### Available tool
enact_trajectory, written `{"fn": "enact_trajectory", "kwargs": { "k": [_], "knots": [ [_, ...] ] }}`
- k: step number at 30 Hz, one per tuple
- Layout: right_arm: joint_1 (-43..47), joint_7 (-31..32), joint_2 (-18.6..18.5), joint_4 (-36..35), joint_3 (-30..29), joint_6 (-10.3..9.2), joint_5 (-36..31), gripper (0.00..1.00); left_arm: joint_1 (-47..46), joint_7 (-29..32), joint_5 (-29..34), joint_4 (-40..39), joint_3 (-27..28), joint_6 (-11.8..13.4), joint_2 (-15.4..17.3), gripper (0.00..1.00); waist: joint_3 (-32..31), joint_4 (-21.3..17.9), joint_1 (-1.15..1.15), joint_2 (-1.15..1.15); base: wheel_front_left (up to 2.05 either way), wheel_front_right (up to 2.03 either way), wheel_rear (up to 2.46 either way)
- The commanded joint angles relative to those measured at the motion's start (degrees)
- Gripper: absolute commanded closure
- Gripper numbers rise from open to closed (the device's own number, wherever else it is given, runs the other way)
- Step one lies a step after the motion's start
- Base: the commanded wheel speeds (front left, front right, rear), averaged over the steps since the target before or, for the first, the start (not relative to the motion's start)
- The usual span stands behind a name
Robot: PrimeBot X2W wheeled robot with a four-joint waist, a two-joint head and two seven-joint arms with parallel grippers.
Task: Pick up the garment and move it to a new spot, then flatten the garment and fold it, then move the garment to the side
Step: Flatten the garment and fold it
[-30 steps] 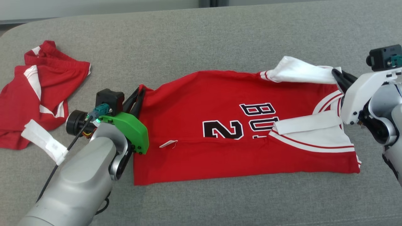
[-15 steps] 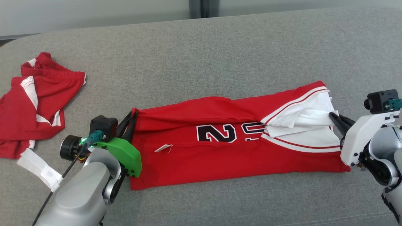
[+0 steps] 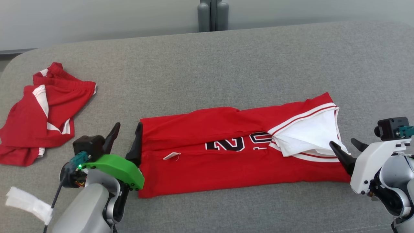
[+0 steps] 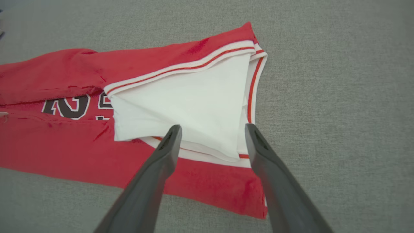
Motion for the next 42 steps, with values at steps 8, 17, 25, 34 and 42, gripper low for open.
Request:
{"fn": "enact_trajectory", "kwargs": {
  "k": [8,17,25,34,42],
  "knots": [
    [2.5,0.2,3.0,-3.2,-5.3,-0.08,-4.2,0.0,12.8,-0.1,9.1,-13.5,18.4,-2.7,-3.0,0.0,-3.9,1.1,0.0,0.0,0.0,0.0,0.0],
    [-0.3,-1.1,7.2,1.6,-10.2,-0.07,-9.3,0.0,19.5,-0.1,17.0,-19.2,27.6,-6.5,-6.3,0.0,-6.4,2.1,0.0,0.0,0.0,0.0,0.0],
    [-5.1,-3.3,9.7,10.8,-12.5,-0.07,-12.0,0.0,20.2,-0.1,19.7,-18.7,30.0,-8.0,-7.5,0.0,-6.8,3.0,0.0,0.0,0.0,0.0,0.0],
    [-11.7,-2.7,11.7,24.3,-15.4,-0.07,-15.7,0.0,18.5,-0.2,19.9,-14.9,29.8,-8.9,-7.9,0.0,-6.4,3.6,0.0,0.0,0.0,0.0,0.0],
    [-16.3,-3.7,11.3,34.3,-14.1,-0.07,-16.9,0.0,16.8,-0.2,20.2,-14.2,29.5,-9.7,-8.2,0.0,-4.5,5.0,0.0,0.0,0.0,0.0,0.0]
  ]
}}
